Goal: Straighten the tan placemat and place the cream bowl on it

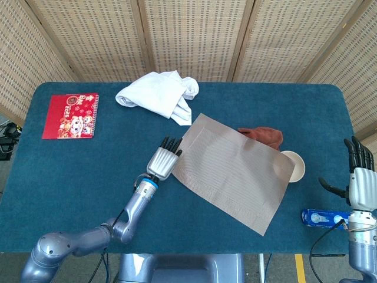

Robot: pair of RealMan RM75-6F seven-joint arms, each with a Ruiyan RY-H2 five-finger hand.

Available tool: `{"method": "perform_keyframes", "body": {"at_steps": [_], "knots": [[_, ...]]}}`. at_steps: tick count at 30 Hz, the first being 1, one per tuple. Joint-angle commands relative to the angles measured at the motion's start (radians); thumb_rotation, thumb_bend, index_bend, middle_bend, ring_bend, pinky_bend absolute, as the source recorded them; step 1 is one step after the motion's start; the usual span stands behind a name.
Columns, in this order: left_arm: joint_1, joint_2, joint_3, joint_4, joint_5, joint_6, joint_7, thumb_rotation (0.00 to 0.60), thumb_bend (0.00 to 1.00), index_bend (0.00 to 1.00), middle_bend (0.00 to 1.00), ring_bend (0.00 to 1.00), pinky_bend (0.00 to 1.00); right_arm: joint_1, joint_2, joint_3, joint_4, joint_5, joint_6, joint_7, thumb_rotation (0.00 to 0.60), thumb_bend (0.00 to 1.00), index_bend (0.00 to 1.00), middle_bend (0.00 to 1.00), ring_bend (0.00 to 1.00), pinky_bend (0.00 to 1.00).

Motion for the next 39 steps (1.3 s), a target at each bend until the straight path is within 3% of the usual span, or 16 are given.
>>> {"method": "perform_keyframes", "body": {"at_steps": [1,3,8,19,21,24,28,39], "knots": [[0.002,-0.005,-0.001,0.006,0.005,0.004,0.000,0.600,0.58,0.43,0.00,0.00,0.00,-0.001,0.001,0.001,0.001,0.001,0.000,0.002,0.600,0.29,0.00,0.00,0.00,0.00],[0.003,-0.008,-0.001,0.009,0.010,0.009,-0.001,0.600,0.55,0.53,0.00,0.00,0.00,-0.001,0.001,0.001,0.001,0.001,0.000,0.004,0.600,0.29,0.00,0.00,0.00,0.00],[0.009,-0.011,-0.004,0.015,0.022,0.026,-0.007,0.600,0.49,0.66,0.00,0.00,0.00,-0.002,0.003,0.001,0.000,0.000,0.001,0.008,0.600,0.29,0.00,0.00,0.00,0.00],[0.057,0.041,0.010,-0.049,0.056,0.093,0.003,0.600,0.49,0.72,0.00,0.00,0.00,-0.003,0.006,-0.007,-0.012,-0.014,0.006,0.004,0.600,0.29,0.01,0.00,0.00,0.00],[0.098,0.076,0.024,-0.107,0.043,0.116,0.022,0.600,0.49,0.72,0.00,0.00,0.00,-0.003,0.007,-0.009,-0.017,-0.022,0.010,0.001,0.600,0.29,0.01,0.00,0.00,0.00],[0.174,0.168,0.056,-0.296,0.004,0.159,0.102,0.600,0.50,0.72,0.00,0.00,0.00,-0.004,0.007,-0.018,-0.031,-0.040,0.020,-0.011,0.600,0.29,0.01,0.00,0.00,0.00],[0.236,0.241,0.098,-0.465,0.001,0.224,0.161,0.600,0.50,0.73,0.00,0.00,0.00,-0.009,0.008,-0.028,-0.047,-0.065,0.040,-0.024,0.600,0.29,0.01,0.00,0.00,0.00],[0.352,0.338,0.220,-0.682,0.068,0.346,0.196,0.600,0.50,0.73,0.00,0.00,0.00,-0.016,0.008,-0.052,-0.076,-0.105,0.063,-0.050,0.600,0.29,0.01,0.00,0.00,0.00]]}}
